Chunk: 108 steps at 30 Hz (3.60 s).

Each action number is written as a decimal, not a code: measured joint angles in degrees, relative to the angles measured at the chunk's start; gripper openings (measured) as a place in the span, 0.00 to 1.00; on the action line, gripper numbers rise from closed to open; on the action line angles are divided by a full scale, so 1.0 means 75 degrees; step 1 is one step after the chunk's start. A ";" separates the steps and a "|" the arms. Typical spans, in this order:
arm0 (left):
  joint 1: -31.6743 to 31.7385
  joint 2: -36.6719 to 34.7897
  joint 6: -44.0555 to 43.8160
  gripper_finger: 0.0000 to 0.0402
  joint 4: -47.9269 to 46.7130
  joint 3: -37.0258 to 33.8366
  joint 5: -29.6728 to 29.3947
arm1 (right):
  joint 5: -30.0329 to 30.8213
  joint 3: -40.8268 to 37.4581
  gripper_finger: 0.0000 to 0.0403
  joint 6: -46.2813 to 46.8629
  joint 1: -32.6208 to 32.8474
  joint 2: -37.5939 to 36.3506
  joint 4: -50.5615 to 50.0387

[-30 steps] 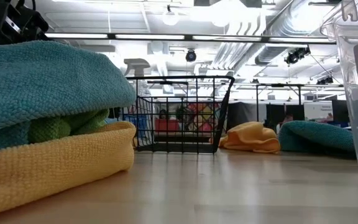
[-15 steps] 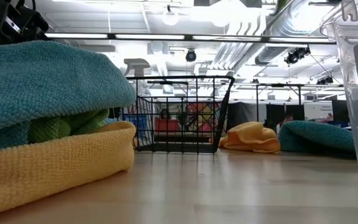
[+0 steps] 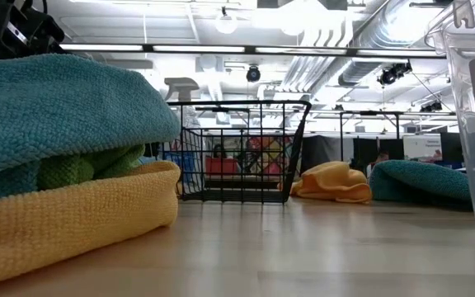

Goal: Sort microfiber towel by color & place in baskets
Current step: Put the top right green microfiber towel into the transparent bin, then put the top green microfiber towel into the transparent bin

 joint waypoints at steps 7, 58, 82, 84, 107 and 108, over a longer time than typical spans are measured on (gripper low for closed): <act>-0.0002 0.0000 0.0000 0.01 0.0001 0.0000 0.0000 | -0.0118 0.0000 0.00 0.0341 0.0047 0.0133 -0.1108; 0.0000 0.0000 0.0000 0.01 0.0000 -0.0003 0.0003 | 0.0155 -0.1271 0.49 0.0737 0.0352 0.2494 0.0044; 0.0000 0.0000 0.0003 0.01 0.0036 0.0000 0.0000 | 0.3953 -0.2626 0.48 -0.2406 -0.3848 -0.1518 0.1403; -0.0001 0.0000 -0.0066 0.01 0.0327 -0.0003 0.0000 | 0.3557 -0.2626 0.48 -0.3153 -0.4397 -0.1464 0.1665; 0.0189 0.3330 -0.2787 0.00 -0.2526 0.4510 -0.2052 | 0.3001 -0.2626 0.48 -0.4905 -0.6483 -0.1426 0.2467; 0.0305 0.3728 -0.2979 0.01 -0.3592 0.4998 -0.2188 | 0.3004 -0.2626 0.48 -0.4905 -0.6514 -0.1426 0.2469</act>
